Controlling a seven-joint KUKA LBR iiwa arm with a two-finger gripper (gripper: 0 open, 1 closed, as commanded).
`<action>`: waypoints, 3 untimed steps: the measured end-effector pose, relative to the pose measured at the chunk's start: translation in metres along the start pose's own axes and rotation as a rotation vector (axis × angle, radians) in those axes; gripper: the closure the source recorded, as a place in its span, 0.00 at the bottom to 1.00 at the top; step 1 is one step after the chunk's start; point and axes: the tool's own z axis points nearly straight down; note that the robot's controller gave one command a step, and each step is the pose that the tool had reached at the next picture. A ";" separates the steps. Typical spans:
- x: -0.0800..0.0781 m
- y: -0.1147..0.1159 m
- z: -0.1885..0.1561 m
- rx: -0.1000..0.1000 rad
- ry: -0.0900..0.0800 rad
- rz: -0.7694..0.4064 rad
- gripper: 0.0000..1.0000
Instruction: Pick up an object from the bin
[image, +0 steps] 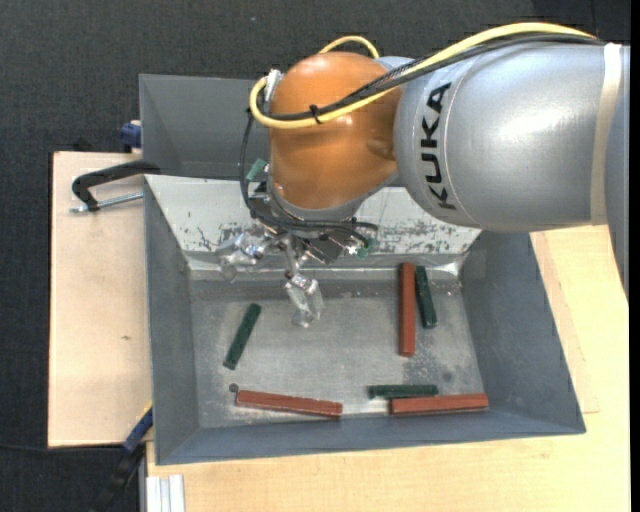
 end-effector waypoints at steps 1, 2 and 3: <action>0.000 0.000 0.000 0.000 0.000 0.000 0.00; -0.002 0.004 0.048 0.004 -0.004 -0.033 0.00; 0.005 -0.014 0.140 -0.002 0.002 -0.280 1.00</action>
Offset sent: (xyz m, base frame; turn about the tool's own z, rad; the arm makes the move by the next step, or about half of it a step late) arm -0.0093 0.0105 -0.1412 -0.0927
